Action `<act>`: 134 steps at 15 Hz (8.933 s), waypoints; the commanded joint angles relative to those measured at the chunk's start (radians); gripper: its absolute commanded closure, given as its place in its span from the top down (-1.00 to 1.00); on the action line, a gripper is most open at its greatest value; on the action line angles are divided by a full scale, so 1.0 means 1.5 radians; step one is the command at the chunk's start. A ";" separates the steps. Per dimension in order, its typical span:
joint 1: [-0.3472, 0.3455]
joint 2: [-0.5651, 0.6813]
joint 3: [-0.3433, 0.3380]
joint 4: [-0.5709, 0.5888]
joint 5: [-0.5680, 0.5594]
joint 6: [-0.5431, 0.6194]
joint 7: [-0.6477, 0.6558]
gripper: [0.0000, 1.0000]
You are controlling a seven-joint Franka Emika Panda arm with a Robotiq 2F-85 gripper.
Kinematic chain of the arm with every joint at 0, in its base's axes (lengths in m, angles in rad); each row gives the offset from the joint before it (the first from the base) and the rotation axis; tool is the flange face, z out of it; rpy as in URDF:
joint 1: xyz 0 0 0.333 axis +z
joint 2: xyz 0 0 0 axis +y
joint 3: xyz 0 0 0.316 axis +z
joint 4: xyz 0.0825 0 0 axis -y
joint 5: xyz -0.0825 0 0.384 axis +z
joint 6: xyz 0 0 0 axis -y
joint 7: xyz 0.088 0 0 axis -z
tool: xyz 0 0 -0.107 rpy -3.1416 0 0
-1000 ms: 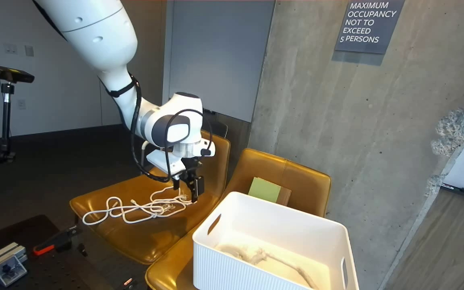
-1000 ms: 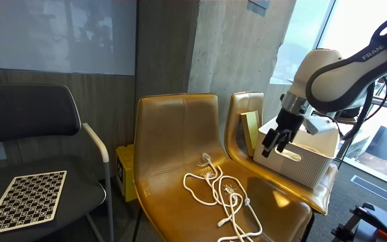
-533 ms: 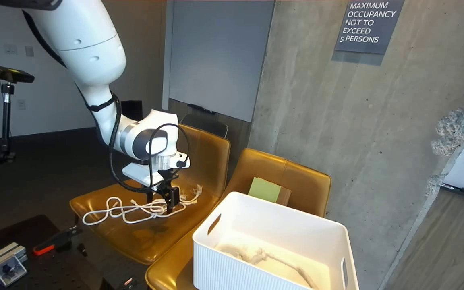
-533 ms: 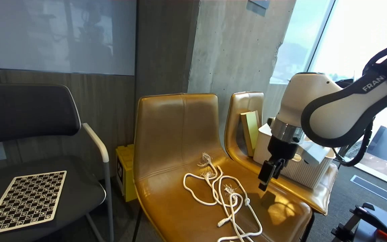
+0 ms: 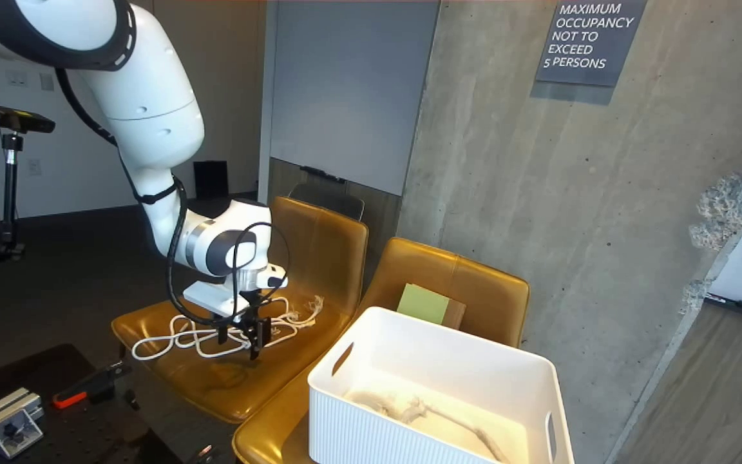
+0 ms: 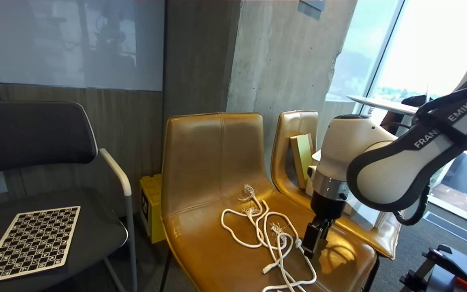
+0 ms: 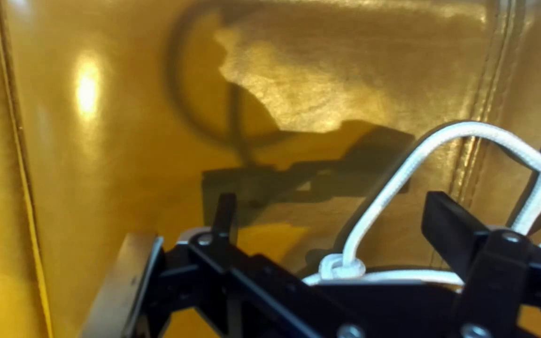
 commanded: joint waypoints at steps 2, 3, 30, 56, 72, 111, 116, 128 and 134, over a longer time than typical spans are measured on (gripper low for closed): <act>0.024 0.062 -0.008 0.059 -0.032 0.004 0.015 1.00; 0.031 0.072 -0.014 0.070 -0.042 0.003 0.018 1.00; 0.099 -0.037 -0.099 0.105 -0.115 -0.037 0.094 -0.96; -0.196 -0.469 -0.135 0.490 0.058 -0.507 -0.007 -0.96; -0.314 -0.244 -0.163 0.984 0.190 -0.746 -0.005 -0.96; -0.241 -0.119 -0.115 0.309 -0.001 -0.318 -0.226 1.00; -0.214 -0.166 -0.100 0.215 -0.101 -0.274 -0.238 1.00; -0.105 -0.188 -0.079 0.040 -0.327 -0.167 -0.176 1.00; -0.072 -0.161 -0.076 0.042 -0.429 -0.167 -0.106 1.00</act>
